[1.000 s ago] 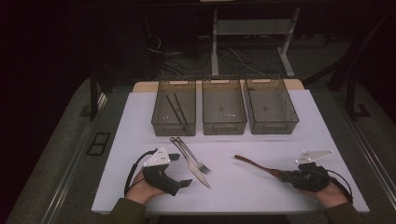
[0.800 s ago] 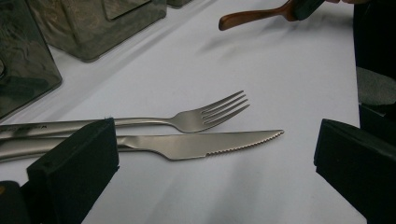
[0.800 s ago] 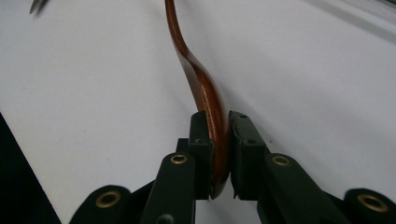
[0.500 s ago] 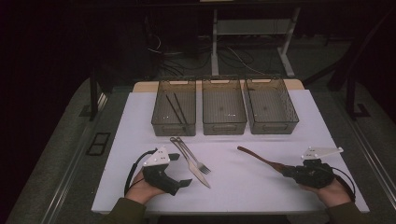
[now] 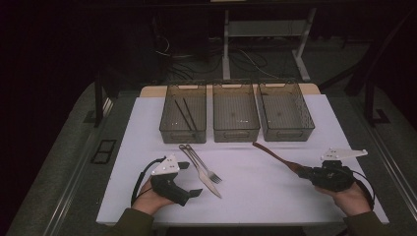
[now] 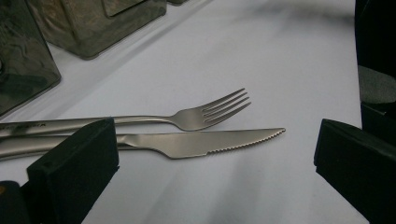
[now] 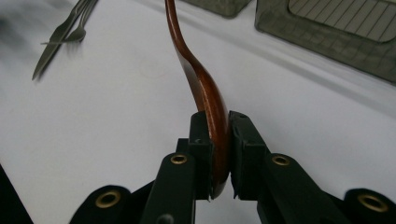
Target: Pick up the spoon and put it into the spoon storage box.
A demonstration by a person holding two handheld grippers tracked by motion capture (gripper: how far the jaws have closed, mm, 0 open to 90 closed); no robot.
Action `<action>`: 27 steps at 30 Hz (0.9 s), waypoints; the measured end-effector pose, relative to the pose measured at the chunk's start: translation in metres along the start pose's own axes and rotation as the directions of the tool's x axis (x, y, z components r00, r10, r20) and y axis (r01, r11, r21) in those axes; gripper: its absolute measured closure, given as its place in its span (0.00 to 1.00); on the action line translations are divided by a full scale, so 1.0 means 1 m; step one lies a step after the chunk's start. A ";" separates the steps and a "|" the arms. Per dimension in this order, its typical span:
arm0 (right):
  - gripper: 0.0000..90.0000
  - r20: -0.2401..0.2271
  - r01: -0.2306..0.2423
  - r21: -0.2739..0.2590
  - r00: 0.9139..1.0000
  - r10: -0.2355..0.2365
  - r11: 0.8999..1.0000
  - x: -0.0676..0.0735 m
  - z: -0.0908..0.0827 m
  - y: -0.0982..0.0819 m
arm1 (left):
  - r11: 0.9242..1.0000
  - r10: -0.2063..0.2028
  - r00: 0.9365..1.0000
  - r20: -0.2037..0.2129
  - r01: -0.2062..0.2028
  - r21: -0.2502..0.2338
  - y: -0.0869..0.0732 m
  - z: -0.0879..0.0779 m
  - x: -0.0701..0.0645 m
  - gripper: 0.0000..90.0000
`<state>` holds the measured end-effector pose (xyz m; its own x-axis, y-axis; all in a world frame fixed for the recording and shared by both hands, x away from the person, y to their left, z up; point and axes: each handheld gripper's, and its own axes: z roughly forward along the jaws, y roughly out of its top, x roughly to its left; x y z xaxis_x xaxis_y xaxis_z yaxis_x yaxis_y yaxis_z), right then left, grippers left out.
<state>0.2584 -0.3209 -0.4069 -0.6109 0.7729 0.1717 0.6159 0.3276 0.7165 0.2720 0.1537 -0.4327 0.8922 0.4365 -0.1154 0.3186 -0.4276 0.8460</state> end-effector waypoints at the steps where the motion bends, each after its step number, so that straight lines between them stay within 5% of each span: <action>1: 0.89 0.004 0.001 -0.002 1.000 -0.001 1.000 0.000 0.000 0.001 | 1.000 0.000 1.000 0.000 0.000 0.001 0.000 0.000 0.000 0.00; 27: 0.89 0.038 -0.040 -0.077 0.998 0.043 0.996 -0.003 0.009 0.046 | 1.000 -0.001 1.000 0.000 0.001 0.001 0.000 0.002 0.000 0.00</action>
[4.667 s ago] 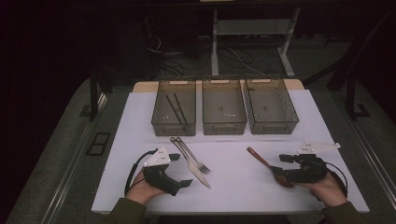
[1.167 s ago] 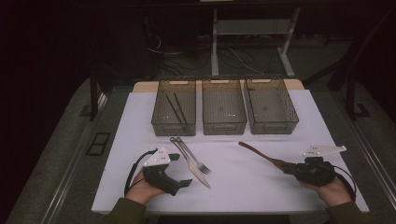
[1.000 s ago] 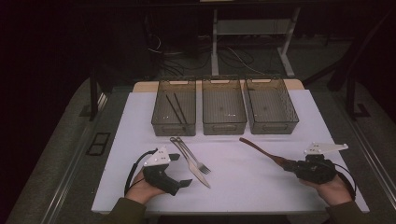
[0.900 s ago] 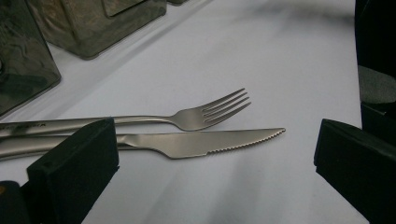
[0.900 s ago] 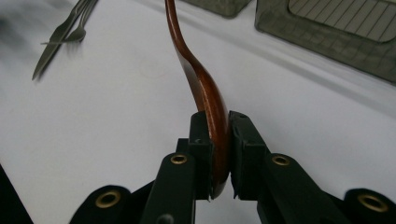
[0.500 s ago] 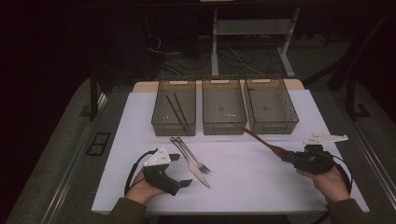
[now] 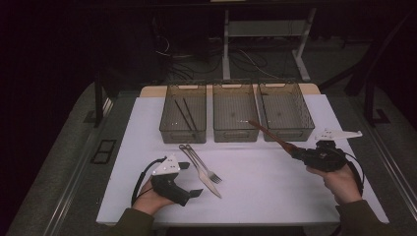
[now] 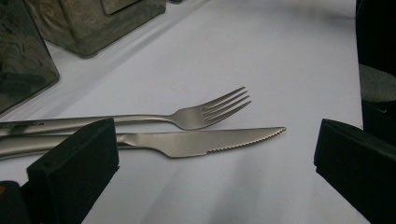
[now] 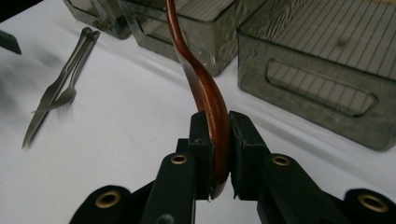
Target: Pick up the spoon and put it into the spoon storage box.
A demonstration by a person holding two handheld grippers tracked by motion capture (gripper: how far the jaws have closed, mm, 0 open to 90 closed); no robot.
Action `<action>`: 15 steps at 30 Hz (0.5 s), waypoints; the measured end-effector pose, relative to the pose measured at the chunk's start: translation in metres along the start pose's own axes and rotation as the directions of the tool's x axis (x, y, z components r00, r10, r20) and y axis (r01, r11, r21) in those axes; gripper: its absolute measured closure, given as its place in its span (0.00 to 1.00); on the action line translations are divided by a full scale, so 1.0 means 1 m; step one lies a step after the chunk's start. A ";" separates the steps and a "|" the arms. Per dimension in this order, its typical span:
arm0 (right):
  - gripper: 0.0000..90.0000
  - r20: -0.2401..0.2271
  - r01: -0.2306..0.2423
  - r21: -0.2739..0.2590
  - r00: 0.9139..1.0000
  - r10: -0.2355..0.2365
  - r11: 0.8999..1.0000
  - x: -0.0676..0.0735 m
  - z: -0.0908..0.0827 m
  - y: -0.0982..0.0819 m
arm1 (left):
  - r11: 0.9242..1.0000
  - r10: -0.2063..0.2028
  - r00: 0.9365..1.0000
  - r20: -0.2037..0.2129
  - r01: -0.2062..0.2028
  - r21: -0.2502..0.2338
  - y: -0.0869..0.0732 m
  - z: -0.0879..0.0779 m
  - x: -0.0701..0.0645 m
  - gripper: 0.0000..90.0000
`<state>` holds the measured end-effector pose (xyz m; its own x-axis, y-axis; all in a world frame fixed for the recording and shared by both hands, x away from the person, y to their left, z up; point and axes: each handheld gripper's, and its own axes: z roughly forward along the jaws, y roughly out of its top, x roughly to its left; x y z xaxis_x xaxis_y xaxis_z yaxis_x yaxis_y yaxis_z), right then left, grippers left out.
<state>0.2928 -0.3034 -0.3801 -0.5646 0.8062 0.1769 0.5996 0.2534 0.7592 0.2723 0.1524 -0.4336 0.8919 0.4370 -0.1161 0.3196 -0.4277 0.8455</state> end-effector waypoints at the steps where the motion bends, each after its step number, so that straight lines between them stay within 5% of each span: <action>1: 0.89 0.000 0.000 -0.002 1.000 0.000 1.000 0.000 0.001 0.002 | 1.000 -0.001 1.000 0.000 0.001 0.001 0.000 0.000 0.000 0.00; 15: 0.89 0.024 -0.005 -0.015 1.000 0.005 1.000 0.003 0.023 0.037 | 1.000 0.005 1.000 -0.001 -0.005 0.004 0.000 0.000 0.001 0.00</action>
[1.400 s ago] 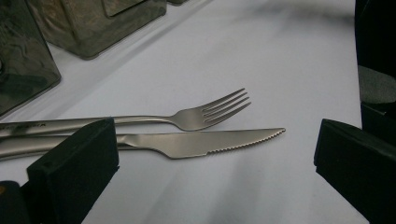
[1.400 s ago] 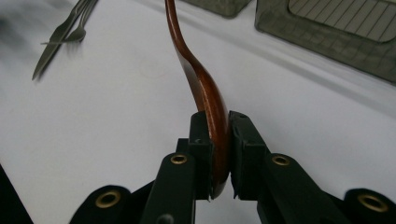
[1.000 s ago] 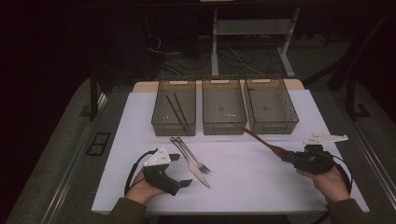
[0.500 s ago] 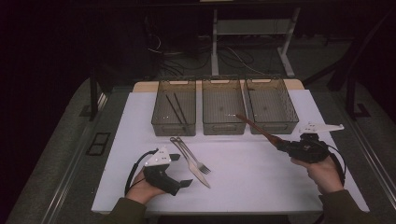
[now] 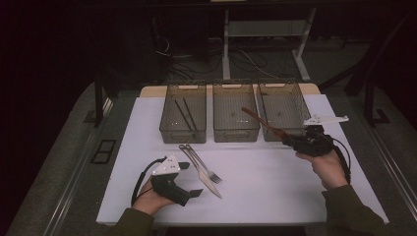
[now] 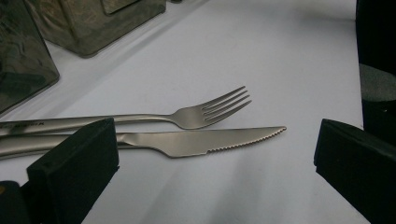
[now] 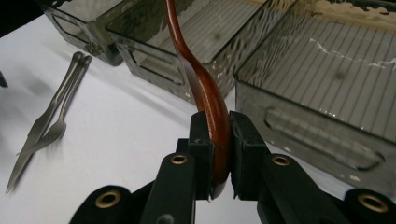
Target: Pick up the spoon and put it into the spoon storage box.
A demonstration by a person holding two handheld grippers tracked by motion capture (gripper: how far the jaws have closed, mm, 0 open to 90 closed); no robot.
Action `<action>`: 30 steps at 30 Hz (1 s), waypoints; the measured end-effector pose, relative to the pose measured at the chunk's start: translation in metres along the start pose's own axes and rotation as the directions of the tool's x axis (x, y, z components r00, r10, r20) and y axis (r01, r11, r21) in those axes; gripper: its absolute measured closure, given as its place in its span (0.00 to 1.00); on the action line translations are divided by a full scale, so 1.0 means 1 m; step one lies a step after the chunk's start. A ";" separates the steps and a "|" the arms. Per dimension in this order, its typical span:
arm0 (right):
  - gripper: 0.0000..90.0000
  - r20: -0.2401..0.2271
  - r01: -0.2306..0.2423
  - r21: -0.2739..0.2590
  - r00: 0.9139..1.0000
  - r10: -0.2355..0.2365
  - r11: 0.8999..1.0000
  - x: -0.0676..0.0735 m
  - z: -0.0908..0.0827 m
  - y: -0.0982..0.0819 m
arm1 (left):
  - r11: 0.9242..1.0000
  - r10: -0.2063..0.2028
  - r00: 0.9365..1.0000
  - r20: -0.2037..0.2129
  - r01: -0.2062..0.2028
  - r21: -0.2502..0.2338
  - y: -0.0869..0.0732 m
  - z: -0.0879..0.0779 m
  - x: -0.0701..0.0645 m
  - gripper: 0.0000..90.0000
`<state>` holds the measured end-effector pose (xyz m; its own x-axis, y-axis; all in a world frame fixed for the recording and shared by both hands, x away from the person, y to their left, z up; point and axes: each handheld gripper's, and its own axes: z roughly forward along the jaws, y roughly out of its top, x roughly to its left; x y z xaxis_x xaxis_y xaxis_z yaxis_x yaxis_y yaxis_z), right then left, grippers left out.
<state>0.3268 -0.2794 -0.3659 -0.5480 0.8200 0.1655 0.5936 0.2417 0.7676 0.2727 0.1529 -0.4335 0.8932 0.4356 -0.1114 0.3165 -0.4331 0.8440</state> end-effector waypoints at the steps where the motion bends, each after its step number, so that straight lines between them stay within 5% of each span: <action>1: 0.89 0.001 0.000 -0.001 1.000 0.000 1.000 0.000 0.002 0.002 | 1.000 -0.004 1.000 0.001 0.004 -0.001 0.000 0.000 0.000 0.00; 15: 0.89 0.032 -0.019 -0.009 0.999 0.020 1.000 0.003 0.031 0.037 | 1.000 -0.013 1.000 0.004 0.013 -0.008 -0.001 0.000 0.000 0.00; 30: 0.89 0.068 -0.024 0.044 0.997 0.021 0.999 0.015 0.070 0.071 | 1.000 -0.013 1.000 0.007 0.013 -0.015 0.000 0.000 -0.001 0.00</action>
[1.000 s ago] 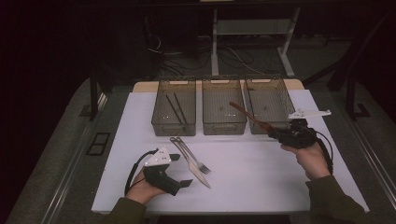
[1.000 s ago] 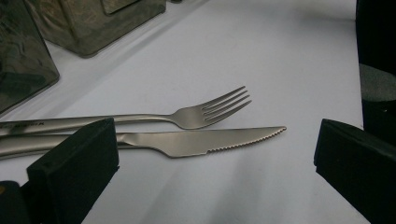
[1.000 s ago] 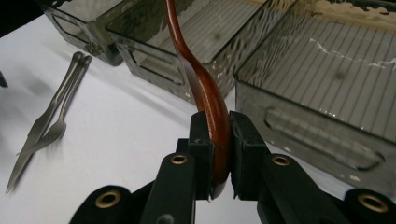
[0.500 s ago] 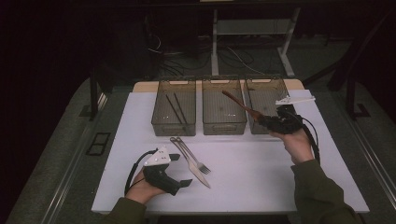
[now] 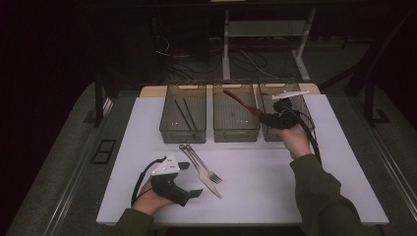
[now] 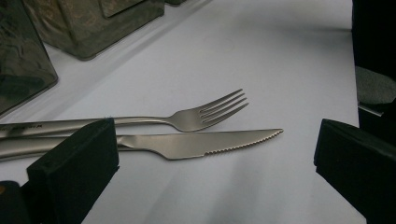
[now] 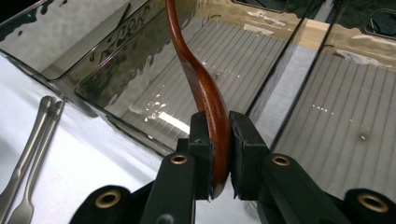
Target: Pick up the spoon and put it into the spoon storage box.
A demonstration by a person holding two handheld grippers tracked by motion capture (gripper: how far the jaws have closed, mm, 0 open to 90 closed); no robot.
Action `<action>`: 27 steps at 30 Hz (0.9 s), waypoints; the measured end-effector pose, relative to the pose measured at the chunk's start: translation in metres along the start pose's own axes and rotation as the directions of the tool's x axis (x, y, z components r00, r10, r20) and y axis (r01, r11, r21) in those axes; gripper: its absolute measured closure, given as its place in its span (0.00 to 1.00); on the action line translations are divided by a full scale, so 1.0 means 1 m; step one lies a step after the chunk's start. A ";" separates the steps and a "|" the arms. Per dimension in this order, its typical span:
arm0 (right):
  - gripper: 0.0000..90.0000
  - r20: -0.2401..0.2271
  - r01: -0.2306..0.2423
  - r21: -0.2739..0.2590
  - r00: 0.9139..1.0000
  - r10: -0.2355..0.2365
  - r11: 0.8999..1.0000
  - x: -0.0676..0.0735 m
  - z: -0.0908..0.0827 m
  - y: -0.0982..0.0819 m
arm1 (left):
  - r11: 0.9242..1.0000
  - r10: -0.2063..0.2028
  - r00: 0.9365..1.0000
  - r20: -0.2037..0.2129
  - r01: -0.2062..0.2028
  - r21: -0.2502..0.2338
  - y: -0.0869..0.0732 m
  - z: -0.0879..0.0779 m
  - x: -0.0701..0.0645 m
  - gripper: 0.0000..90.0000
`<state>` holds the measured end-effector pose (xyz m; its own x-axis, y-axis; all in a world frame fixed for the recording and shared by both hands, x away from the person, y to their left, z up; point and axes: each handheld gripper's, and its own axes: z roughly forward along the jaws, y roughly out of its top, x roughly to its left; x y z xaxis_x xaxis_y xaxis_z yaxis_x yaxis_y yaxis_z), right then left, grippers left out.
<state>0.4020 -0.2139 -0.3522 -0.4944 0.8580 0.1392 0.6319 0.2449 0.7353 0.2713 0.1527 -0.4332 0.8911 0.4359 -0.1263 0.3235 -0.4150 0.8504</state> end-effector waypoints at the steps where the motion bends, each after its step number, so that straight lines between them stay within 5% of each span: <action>1: 0.89 0.002 0.000 0.001 1.000 0.000 1.000 0.001 0.002 0.002 | 1.000 0.001 1.000 0.000 -0.001 0.001 0.000 0.000 0.000 0.00; 13: 0.89 0.051 -0.019 0.074 0.999 0.016 0.997 0.004 0.035 0.022 | 1.000 0.006 1.000 0.004 -0.006 0.002 0.000 0.000 0.000 0.00; 27: 0.85 0.053 -0.003 0.128 0.999 -0.004 0.992 0.007 0.058 0.018 | 1.000 0.005 1.000 0.007 -0.005 0.001 0.000 0.001 -0.001 0.00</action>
<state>0.4441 -0.1771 -0.3764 -0.4645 0.8797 0.1015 0.7047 0.2978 0.6439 0.2711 0.1518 -0.4333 0.8949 0.4282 -0.1254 0.3192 -0.4180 0.8506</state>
